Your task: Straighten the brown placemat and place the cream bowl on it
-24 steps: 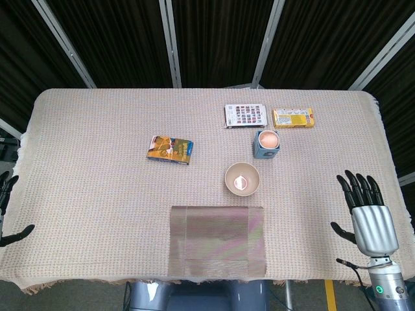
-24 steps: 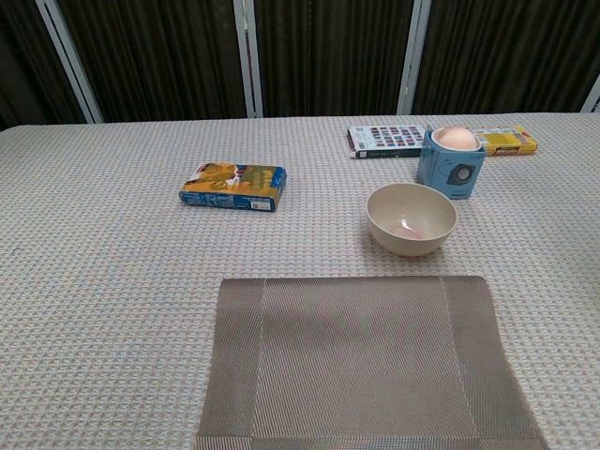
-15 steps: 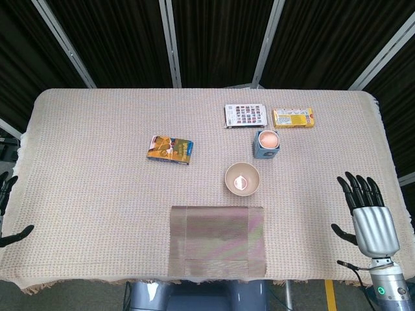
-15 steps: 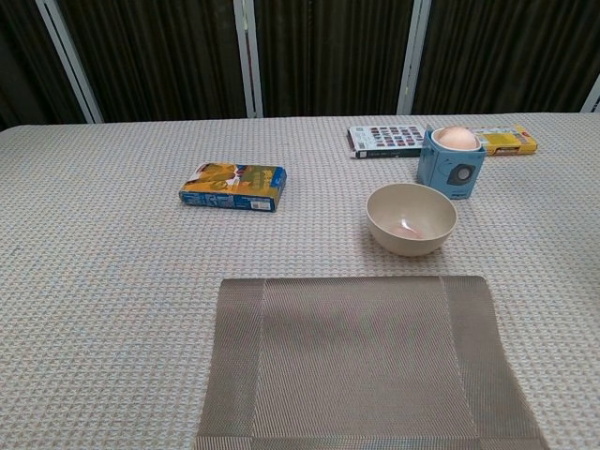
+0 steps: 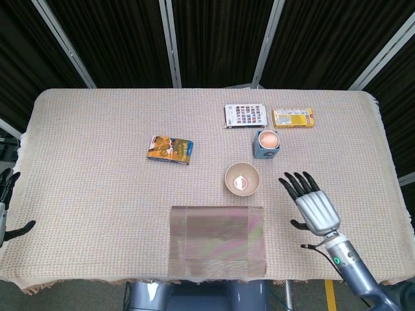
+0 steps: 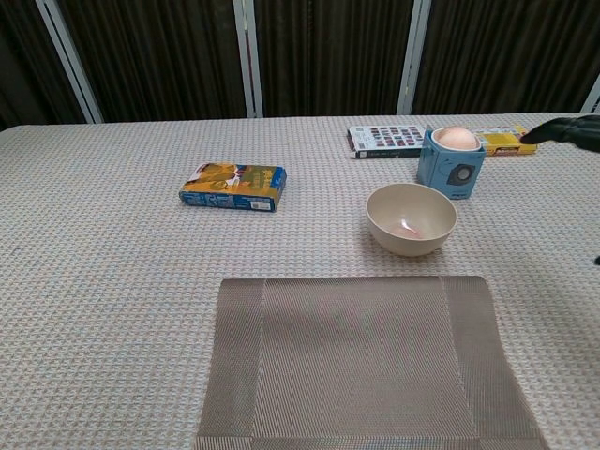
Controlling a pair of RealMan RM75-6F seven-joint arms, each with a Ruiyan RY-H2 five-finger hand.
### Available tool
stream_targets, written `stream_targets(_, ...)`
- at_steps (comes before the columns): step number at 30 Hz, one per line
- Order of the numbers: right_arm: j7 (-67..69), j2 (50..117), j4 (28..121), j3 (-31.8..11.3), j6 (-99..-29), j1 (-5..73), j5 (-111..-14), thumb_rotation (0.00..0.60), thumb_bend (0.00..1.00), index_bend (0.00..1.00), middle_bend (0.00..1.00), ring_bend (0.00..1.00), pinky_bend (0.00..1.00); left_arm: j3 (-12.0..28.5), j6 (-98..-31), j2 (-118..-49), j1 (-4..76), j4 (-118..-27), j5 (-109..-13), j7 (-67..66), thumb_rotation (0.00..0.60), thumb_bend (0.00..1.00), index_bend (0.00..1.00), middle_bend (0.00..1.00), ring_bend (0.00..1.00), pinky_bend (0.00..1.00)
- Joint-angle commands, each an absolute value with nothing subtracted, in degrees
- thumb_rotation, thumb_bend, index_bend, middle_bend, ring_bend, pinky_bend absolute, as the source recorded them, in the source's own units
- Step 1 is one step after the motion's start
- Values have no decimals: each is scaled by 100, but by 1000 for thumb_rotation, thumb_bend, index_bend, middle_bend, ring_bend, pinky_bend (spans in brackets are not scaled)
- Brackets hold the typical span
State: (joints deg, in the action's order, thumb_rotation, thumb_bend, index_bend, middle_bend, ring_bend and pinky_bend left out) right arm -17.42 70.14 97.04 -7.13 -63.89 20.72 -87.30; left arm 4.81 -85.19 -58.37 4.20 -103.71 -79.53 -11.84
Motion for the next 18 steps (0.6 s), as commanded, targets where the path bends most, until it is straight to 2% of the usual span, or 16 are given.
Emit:
stream_targets(1, -1783, 7502, 9377, -979, -5572, 2778, -8477, 600, 47, 52, 0, 0, 0, 551, -8427, -5917, 478, -10283, -7759, -1281, 600, 3, 0, 0, 0, 0)
stream_targets(10, -2025, 8276, 8619, -1211, -4722, 3569, -8030, 600, 102, 117, 0, 0, 0, 629, -8309, -6009, 533, -10142, -7445, -1373, 600, 6, 0, 0, 0, 0)
stream_targets(15, -2181, 8703, 8203, -1203, -4509, 3826, -7825, 600, 184, 204, 0, 0, 0, 650, -8247, -6035, 548, -10069, -7303, -1374, 600, 6, 0, 0, 0, 0)
stream_targets(18, -2257, 8869, 8028, -1170, -4461, 3910, -7789, 600, 282, 281, 0, 0, 0, 658, -8252, -6037, 542, -10054, -7262, -1378, 600, 7, 0, 0, 0, 0)
